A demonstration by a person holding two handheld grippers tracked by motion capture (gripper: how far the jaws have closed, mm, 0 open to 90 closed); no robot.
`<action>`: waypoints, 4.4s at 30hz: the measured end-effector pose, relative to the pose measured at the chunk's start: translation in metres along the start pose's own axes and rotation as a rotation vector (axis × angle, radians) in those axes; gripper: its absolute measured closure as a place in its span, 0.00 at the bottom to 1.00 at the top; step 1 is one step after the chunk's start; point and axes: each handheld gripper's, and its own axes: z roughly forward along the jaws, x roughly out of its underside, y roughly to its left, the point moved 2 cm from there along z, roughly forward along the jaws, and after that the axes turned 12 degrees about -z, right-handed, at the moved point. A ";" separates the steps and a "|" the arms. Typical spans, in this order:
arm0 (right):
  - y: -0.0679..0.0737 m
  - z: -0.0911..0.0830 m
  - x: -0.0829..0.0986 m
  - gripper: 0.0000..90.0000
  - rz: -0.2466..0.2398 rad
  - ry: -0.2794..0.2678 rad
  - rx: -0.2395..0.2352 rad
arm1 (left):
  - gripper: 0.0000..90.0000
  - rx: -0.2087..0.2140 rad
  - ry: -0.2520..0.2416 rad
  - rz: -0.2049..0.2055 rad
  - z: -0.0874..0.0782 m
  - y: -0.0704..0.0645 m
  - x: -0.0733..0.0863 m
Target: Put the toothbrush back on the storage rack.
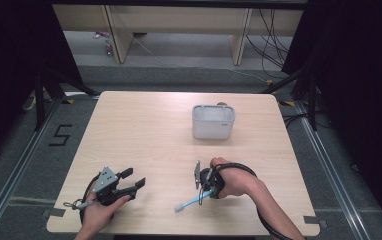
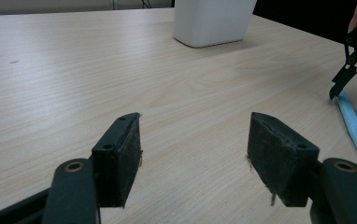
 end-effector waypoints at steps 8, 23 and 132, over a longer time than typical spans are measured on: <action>-0.001 0.001 -0.002 0.71 0.004 -0.004 -0.018 | 0.38 -0.009 0.007 -0.002 -0.001 0.000 0.000; 0.000 0.005 -0.002 0.77 0.008 -0.028 -0.029 | 0.38 0.003 0.000 -0.003 0.000 0.000 0.000; 0.010 -0.032 0.059 0.88 0.646 -0.470 0.302 | 0.39 -0.006 0.010 -0.008 0.001 -0.003 0.001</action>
